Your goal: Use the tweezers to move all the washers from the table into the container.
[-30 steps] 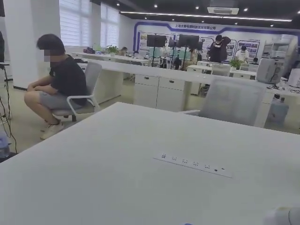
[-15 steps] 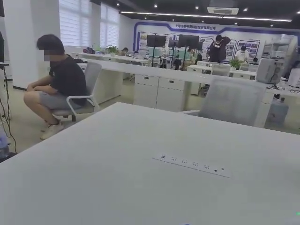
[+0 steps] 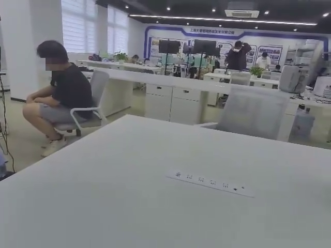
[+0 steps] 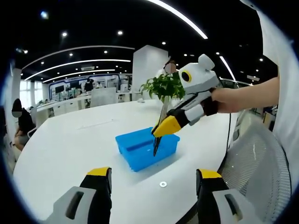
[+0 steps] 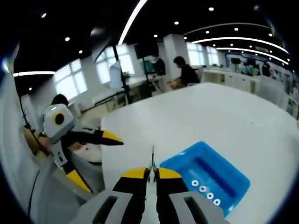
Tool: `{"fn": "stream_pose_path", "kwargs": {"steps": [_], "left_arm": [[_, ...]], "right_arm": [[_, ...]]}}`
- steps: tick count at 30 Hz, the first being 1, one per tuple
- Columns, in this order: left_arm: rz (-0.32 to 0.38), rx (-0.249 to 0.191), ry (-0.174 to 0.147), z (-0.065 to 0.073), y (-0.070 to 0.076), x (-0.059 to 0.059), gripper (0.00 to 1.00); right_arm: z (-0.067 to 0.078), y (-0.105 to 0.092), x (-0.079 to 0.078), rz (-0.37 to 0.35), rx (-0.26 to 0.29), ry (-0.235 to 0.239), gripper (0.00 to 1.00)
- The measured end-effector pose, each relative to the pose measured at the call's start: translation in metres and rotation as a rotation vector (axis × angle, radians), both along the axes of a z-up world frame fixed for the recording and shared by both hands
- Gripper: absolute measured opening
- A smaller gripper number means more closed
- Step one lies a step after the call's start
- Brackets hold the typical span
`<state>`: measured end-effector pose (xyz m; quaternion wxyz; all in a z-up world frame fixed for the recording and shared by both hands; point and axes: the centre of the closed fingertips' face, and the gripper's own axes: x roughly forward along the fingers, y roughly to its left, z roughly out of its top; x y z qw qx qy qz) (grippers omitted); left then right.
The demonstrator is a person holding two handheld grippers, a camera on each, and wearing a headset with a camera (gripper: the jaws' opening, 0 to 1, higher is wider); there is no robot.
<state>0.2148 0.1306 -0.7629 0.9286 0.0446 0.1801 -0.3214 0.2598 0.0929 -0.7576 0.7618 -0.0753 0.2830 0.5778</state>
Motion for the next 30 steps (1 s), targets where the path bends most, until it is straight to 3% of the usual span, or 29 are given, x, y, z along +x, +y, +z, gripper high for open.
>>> {"fn": "stream_pose_path", "kwargs": {"steps": [8,11,20,22,25,30], "left_arm": [[0.002,-0.001,0.002,0.000,0.000,0.000,0.74],[0.003,-0.002,0.001,0.000,0.000,0.000,0.74],[0.006,-0.002,0.003,0.000,0.001,0.001,0.74],[0.004,-0.002,0.001,0.000,0.001,0.001,0.74],[0.004,-0.001,0.003,0.000,0.001,0.001,0.74],[0.004,-0.001,0.001,0.000,0.001,0.001,0.74]], "right_arm": [[-0.039,0.007,-0.022,0.062,-0.053,0.093,0.04],[-0.052,0.006,-0.025,0.076,-0.093,0.099,0.04],[-0.060,0.006,-0.029,0.100,-0.120,0.099,0.04],[-0.061,0.006,-0.031,0.124,-0.142,0.073,0.04],[-0.060,0.007,-0.035,0.165,-0.163,-0.003,0.04],[-0.061,0.011,-0.050,0.299,-0.222,-0.180,0.04]]}}
